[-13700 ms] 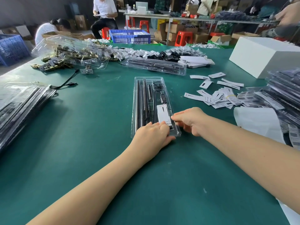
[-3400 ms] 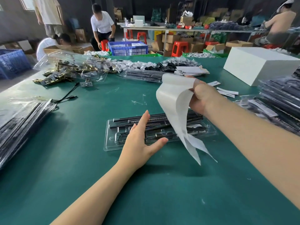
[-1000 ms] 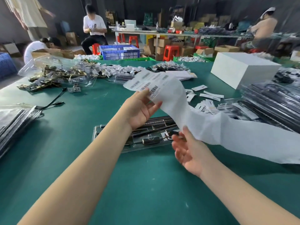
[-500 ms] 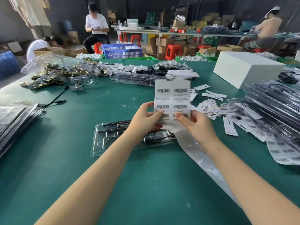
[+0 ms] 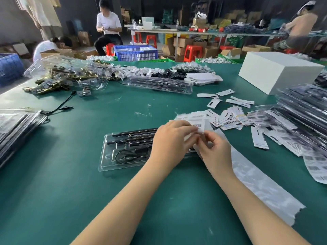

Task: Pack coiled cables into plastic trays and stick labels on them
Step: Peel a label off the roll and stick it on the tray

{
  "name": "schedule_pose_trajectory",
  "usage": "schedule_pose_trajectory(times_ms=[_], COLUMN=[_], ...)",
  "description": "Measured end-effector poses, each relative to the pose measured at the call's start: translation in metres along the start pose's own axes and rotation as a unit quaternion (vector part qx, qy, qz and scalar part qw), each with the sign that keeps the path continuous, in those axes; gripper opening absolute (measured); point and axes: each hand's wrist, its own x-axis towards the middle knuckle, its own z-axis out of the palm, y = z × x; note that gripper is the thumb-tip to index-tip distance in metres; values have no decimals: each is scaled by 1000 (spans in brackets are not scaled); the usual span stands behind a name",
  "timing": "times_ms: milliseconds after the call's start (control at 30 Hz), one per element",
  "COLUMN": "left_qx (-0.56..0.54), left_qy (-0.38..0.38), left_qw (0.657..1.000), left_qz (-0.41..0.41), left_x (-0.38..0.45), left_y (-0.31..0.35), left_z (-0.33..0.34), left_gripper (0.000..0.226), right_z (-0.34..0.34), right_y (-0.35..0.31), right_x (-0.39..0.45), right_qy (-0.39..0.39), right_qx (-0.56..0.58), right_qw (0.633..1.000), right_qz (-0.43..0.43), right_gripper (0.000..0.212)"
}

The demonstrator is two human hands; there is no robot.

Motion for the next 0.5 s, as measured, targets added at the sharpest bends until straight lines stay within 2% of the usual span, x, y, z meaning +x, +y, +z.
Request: schedule_pose_trajectory(times_ms=[67, 133, 200, 300, 400, 500], left_qx=[-37, -33, -2, 41, 54, 20], left_qy=[5, 25, 42, 55, 27, -39], left_qw=[999, 998, 999, 997, 997, 999], left_qz=[-27, -43, -22, 34, 56, -9], left_x=[-3, -5, -5, -2, -1, -1], left_y=[5, 6, 5, 5, 2, -1], left_z=[2, 2, 0, -4, -6, -7], left_gripper=[14, 12, 7, 7, 13, 14], right_z=[-2, -2, -3, -5, -6, -6], right_y=[1, -1, -5, -8, -11, -12], right_x=[1, 1, 1, 1, 0, -2], right_qy=[-3, -15, -19, -14, -3, 4], right_qx=[-29, -62, -107, -156, -180, -197], right_qw=[999, 997, 990, 978, 971, 967], right_qz=[-12, -39, -86, -140, -157, -163], right_gripper=[27, 15, 6, 10, 12, 17])
